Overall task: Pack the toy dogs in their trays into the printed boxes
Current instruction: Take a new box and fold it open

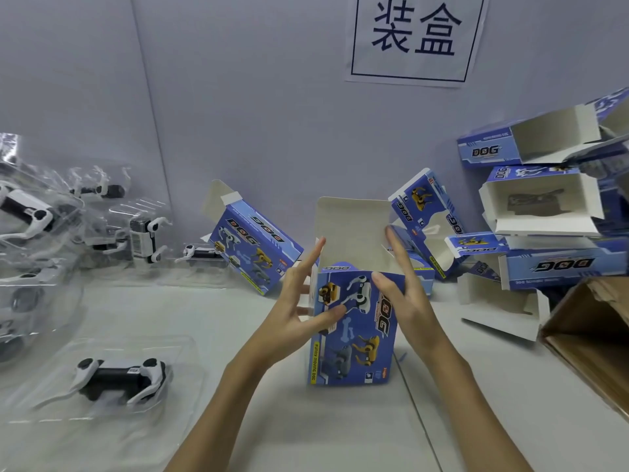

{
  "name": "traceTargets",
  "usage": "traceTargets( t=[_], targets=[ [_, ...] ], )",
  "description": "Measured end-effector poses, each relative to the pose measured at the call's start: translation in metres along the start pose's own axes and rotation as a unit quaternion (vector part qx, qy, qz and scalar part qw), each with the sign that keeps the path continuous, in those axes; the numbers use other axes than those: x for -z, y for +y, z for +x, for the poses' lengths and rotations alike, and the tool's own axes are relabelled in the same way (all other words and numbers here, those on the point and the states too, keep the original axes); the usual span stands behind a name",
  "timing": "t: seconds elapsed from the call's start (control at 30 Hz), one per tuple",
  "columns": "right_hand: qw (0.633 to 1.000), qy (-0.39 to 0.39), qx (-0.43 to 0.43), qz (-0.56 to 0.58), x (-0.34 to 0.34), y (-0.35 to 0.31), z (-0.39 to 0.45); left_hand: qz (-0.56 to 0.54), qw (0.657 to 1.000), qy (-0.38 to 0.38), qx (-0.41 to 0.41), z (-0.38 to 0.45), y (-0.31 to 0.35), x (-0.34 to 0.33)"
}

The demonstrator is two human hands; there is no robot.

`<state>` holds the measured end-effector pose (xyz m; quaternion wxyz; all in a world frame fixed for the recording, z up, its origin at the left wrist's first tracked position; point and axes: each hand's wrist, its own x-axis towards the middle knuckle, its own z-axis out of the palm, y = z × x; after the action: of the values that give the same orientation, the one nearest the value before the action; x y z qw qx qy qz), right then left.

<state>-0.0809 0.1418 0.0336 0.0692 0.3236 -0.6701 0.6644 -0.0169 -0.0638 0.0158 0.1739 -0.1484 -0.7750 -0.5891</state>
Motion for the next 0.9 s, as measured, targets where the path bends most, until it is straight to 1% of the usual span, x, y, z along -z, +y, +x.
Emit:
traceTargets(
  t=[0.13, 0.33, 0.47, 0.6, 0.67, 0.77, 0.83, 0.9],
  targets=[
    [1.0, -0.009, -0.01, 0.017, 0.004, 0.0, -0.002, 0.016, 0.999, -0.015, -0.038, -0.001, -0.001, -0.003],
    [0.996, -0.052, 0.021, -0.066, 0.012, -0.01, 0.001, 0.052, 0.998, 0.002, -0.026, -0.005, -0.003, -0.002],
    [0.994, -0.079, 0.017, -0.08, 0.011, -0.011, 0.002, 0.022, 0.999, -0.015, -0.018, -0.007, 0.001, -0.001],
    [0.996, -0.074, -0.009, -0.055, 0.01, -0.012, 0.005, -0.045, 0.998, -0.043, 0.008, -0.005, 0.003, 0.006],
    [0.996, -0.071, -0.007, -0.058, 0.008, -0.013, 0.005, -0.06, 0.997, -0.036, 0.022, -0.004, 0.004, 0.009],
    [0.996, -0.065, 0.001, -0.063, 0.004, -0.014, 0.003, -0.011, 1.0, -0.009, 0.016, -0.002, 0.003, 0.011],
    [0.995, -0.06, 0.015, -0.076, 0.004, -0.013, 0.0, 0.027, 1.0, 0.003, -0.002, -0.002, 0.003, 0.009],
    [0.995, -0.068, 0.027, -0.069, 0.006, -0.012, -0.001, 0.041, 0.999, 0.021, -0.022, 0.0, 0.004, 0.007]
  ],
)
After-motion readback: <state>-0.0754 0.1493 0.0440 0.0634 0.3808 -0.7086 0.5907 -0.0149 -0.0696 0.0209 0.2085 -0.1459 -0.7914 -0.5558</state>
